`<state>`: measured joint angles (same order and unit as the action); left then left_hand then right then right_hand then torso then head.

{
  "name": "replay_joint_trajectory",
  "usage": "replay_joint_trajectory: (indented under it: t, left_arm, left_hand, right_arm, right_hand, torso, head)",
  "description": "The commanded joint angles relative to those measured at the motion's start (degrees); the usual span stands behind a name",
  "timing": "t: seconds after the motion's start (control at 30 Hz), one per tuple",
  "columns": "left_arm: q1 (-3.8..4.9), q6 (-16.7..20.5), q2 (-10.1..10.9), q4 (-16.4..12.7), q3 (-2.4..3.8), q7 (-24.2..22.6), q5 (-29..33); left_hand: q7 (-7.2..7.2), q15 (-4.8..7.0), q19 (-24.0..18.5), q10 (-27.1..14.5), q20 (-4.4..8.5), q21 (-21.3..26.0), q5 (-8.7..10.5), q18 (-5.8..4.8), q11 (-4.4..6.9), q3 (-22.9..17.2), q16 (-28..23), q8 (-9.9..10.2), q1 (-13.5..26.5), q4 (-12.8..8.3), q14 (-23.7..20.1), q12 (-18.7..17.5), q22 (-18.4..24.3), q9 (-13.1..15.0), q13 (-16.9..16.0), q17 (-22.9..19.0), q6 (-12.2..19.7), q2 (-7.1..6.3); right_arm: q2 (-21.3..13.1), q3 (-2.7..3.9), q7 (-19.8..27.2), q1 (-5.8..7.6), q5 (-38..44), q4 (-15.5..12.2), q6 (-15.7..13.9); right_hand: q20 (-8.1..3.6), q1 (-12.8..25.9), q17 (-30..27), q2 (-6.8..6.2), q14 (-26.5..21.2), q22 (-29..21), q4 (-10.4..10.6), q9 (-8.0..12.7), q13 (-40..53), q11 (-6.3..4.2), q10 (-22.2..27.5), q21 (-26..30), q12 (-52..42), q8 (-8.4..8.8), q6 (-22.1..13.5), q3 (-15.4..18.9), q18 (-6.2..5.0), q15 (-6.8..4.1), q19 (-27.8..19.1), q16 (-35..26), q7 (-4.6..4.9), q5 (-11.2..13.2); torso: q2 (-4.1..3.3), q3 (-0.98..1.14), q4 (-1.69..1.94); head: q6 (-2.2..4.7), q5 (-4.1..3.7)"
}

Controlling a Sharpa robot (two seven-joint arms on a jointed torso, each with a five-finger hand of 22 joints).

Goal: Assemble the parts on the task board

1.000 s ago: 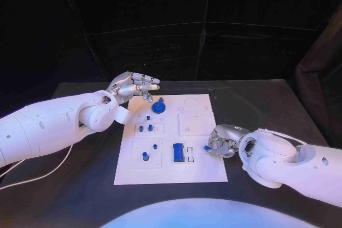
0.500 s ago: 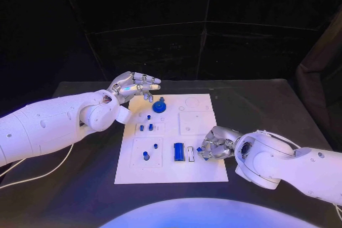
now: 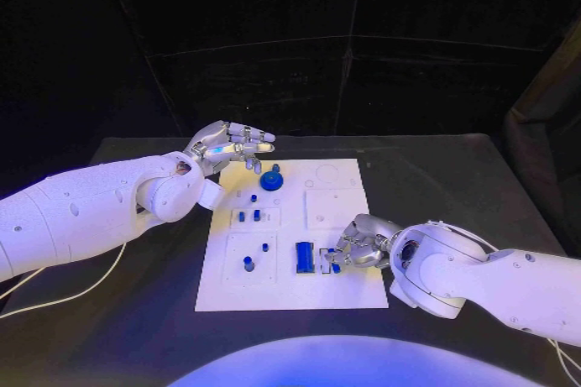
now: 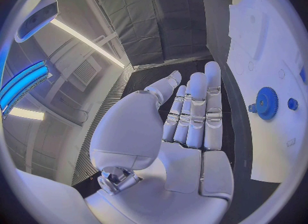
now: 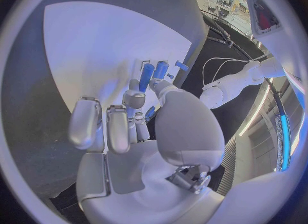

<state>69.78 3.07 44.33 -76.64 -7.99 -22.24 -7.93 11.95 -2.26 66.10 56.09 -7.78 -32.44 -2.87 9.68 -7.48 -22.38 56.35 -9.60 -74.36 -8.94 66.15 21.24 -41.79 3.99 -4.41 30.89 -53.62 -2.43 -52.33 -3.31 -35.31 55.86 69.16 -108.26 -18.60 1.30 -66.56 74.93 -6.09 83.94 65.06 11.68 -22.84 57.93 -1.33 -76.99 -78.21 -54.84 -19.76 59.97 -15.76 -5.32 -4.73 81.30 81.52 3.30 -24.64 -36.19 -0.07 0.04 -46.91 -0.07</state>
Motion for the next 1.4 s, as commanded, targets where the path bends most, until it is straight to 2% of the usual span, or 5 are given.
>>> replay_joint_trajectory:
  t: [0.03,0.57,0.8,1.03,1.4]
  left_arm:
    - [0.1,-0.8,-0.1,-0.2,0.05,0.0,0.3]
    - [0.12,-0.9,-0.1,-0.2,0.05,0.0,0.3]
    - [0.13,-0.9,-0.1,-0.2,0.05,0.1,0.3]
    - [0.13,-1.0,-0.1,-0.2,0.05,0.2,0.3]
    - [0.13,-1.1,-0.2,-0.1,0.05,0.2,0.3]
  left_hand:
    - [-0.13,0.04,-0.4,-0.4,0.15,0.2,0.09,0.71,0.04,0.3,-0.3,-0.3,-0.3,-0.1,-0.5,0.4,0.1,-0.1,0.1,-0.1,0.3,0.07]
    - [-0.13,0.04,-0.4,-0.4,0.15,0.2,0.09,0.71,0.04,0.3,-0.3,-0.3,-0.3,-0.1,-0.5,0.4,0.1,-0.1,0.1,-0.1,0.3,0.07]
    - [-0.13,0.04,-0.4,-0.4,0.15,0.2,0.09,0.71,0.04,0.3,-0.3,-0.3,-0.3,-0.1,-0.5,0.4,0.1,-0.1,0.1,-0.1,0.3,0.07]
    - [-0.11,0.03,-0.4,-0.5,0.13,0.2,0.09,0.71,0.02,0.3,-0.3,-0.4,-0.3,-0.1,-0.6,0.4,0.1,0.0,0.1,-0.2,0.4,0.1]
    - [-0.11,0.03,-0.4,-0.5,0.13,0.2,0.09,0.71,0.02,0.3,-0.3,-0.4,-0.3,-0.1,-0.6,0.4,0.1,0.0,0.1,-0.2,0.4,0.1]
  right_arm:
    - [0.7,0.02,-1.0,0.06,-1.1,0.3,0.0]
    - [3.3,0.02,-2.1,0.07,1.5,1.9,1.1]
    - [3.4,0.02,-3.2,0.07,1.9,2.5,3.6]
    - [3.3,0.02,-3.6,0.07,2.0,2.3,4.8]
    - [3.6,0.02,-3.3,0.07,2.1,2.1,4.3]
  right_hand:
    - [0.0,0.4,1.8,-0.05,3.7,0.0,0.1,0.0,0.1,0.1,-0.4,-0.3,-0.4,-0.05,0.4,0.3,0.76,-0.28,0.4,0.4,-0.15,-0.2]
    - [-0.02,0.4,1.7,-0.01,3.6,0.1,-0.1,-0.1,0.1,0.05,-0.4,-0.3,-0.4,-0.05,0.4,0.4,0.78,-0.3,0.4,0.4,-0.21,-0.2]
    - [-0.08,1.3,1.7,0.18,3.6,0.1,0.1,-0.3,0.1,0.08,-0.3,-0.3,-0.2,0.01,0.4,1.3,0.79,-0.31,0.4,0.3,-0.15,1.3]
    - [-0.08,1.5,1.8,0.2,3.6,0.1,0.1,-0.3,0.3,0.09,-0.4,-0.3,-0.4,-0.01,0.4,1.6,0.8,-0.31,0.5,0.4,-0.15,1.5]
    - [-0.09,2.1,1.9,0.15,3.6,0.1,0.3,-0.4,0.5,0.09,-0.5,-0.3,-0.5,-0.03,0.5,2.4,0.8,-0.32,0.5,0.4,-0.17,1.5]
  torso:
    - [0.03,0.01,-0.01]
    - [0.01,0.0,-0.08]
    - [0.03,0.0,-0.08]
    - [0.07,0.06,-0.12]
    - [0.0,0.03,-0.05]
  head:
    - [-0.09,0.09]
    - [-0.23,0.27]
    - [-0.36,0.35]
    - [-0.37,0.39]
    - [-0.33,0.29]
